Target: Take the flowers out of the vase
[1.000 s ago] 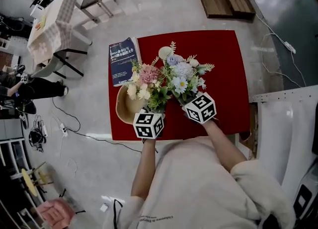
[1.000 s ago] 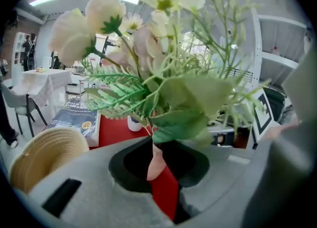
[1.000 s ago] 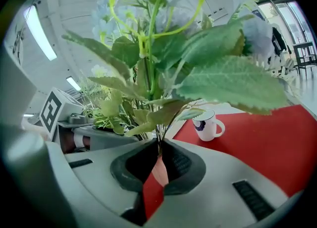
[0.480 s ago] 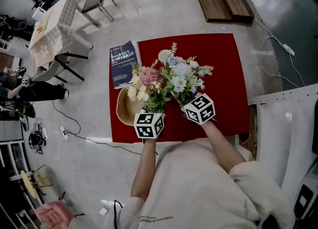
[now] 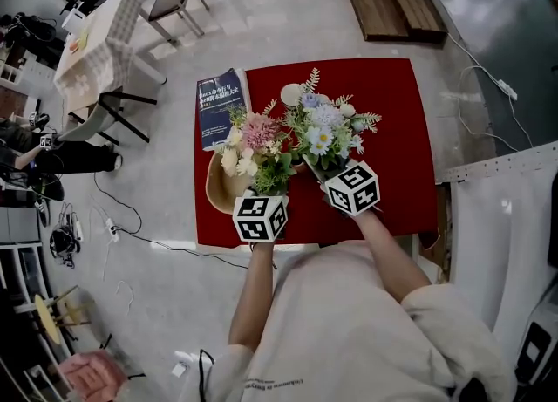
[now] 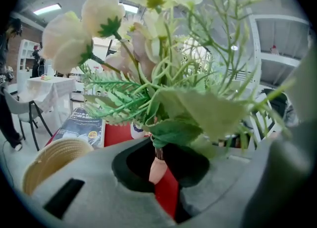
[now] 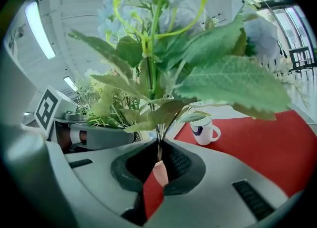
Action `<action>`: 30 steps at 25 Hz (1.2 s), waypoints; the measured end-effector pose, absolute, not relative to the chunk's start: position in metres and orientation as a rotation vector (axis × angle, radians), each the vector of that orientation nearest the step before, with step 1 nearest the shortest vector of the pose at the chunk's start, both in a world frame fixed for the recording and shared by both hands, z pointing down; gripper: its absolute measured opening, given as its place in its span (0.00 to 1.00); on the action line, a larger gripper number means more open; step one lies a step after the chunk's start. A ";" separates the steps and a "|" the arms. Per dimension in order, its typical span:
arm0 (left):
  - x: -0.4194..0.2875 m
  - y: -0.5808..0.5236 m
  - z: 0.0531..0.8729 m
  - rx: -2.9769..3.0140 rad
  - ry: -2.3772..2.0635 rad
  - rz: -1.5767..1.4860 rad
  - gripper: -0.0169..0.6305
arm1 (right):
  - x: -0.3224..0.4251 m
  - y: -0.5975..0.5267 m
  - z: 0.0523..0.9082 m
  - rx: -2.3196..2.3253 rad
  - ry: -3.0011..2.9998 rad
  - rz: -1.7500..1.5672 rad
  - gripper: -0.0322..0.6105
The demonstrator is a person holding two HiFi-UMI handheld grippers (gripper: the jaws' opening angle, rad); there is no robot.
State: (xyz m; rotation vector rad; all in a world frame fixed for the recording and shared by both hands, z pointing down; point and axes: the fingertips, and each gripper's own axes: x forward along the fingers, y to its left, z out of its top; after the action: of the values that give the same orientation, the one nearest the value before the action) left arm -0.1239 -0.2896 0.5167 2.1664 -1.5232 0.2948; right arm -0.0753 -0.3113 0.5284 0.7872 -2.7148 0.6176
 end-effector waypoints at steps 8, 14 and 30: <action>-0.122 -0.285 0.502 2.201 -1.564 0.285 0.11 | -0.074 -0.308 0.517 0.804 -2.741 0.558 0.10; -0.121 -0.282 0.490 2.232 -1.577 0.296 0.11 | -0.074 -0.305 0.507 0.821 -2.747 0.529 0.10; -0.124 -0.282 0.441 2.309 -1.589 0.300 0.11 | -0.069 -0.305 0.469 0.932 -2.738 0.477 0.10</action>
State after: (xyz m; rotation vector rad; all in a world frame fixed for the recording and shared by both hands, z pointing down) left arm -0.1241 -0.2816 0.4407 2.3094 -1.5890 0.3003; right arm -0.0691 -0.3045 0.4686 0.9315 -2.7381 0.4774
